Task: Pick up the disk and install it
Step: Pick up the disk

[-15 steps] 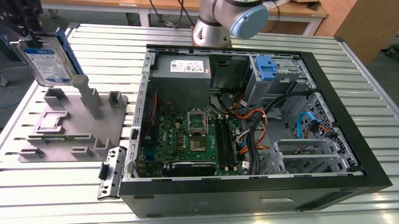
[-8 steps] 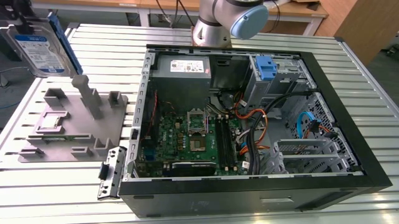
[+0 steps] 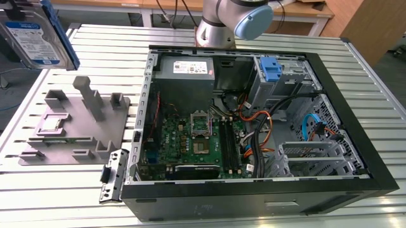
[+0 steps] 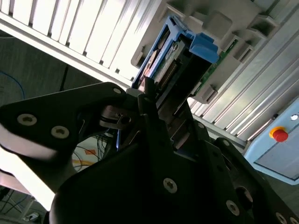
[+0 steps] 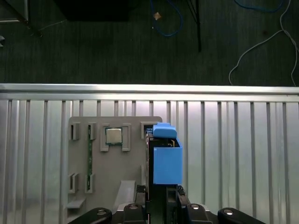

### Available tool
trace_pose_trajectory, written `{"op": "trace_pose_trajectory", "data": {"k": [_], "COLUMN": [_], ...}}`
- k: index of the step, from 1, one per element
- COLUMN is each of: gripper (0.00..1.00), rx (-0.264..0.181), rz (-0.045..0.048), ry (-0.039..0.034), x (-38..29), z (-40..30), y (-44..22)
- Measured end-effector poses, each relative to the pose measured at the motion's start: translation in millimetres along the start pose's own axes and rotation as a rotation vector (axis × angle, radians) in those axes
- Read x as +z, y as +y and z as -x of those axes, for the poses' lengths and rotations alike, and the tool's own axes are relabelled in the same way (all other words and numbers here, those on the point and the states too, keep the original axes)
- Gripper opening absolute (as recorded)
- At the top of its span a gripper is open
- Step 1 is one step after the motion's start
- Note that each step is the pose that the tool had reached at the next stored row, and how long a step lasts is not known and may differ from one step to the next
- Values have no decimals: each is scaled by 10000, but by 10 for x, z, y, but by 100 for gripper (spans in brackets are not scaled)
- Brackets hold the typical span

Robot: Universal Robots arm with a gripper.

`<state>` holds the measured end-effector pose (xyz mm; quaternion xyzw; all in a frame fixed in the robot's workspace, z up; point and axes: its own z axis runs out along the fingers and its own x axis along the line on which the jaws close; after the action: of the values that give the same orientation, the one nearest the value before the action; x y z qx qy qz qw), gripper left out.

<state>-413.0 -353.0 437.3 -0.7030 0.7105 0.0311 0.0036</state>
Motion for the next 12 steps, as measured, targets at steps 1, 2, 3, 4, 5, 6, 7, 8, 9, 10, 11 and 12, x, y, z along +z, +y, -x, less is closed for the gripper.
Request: {"op": "trace_pose_trajectory", "data": {"k": [1, 2, 3, 4, 5, 6, 7, 8, 9, 10, 11, 12], "gripper": [35, 35, 35, 35, 35, 35, 35, 35, 35, 35, 35, 35], "rx": [0, 0, 0, 0, 0, 0, 0, 0, -1, 0, 0, 0], "rz": [0, 1, 0, 0, 1, 1, 0, -1, -1, -1, 0, 1], "ry": [-2, -2, -3, -3, -4, -4, -5, -7, -10, -11, -11, -11], "x": [-32, -68, -103, -141, -181, -222, -265, -303, -341, -375, -405, -431], "z": [2, 3, 5, 7, 9, 11, 13, 15, 16, 18, 20, 21], "y": [1, 2, 3, 5, 7, 8, 9, 11, 12, 14, 14, 15]}}
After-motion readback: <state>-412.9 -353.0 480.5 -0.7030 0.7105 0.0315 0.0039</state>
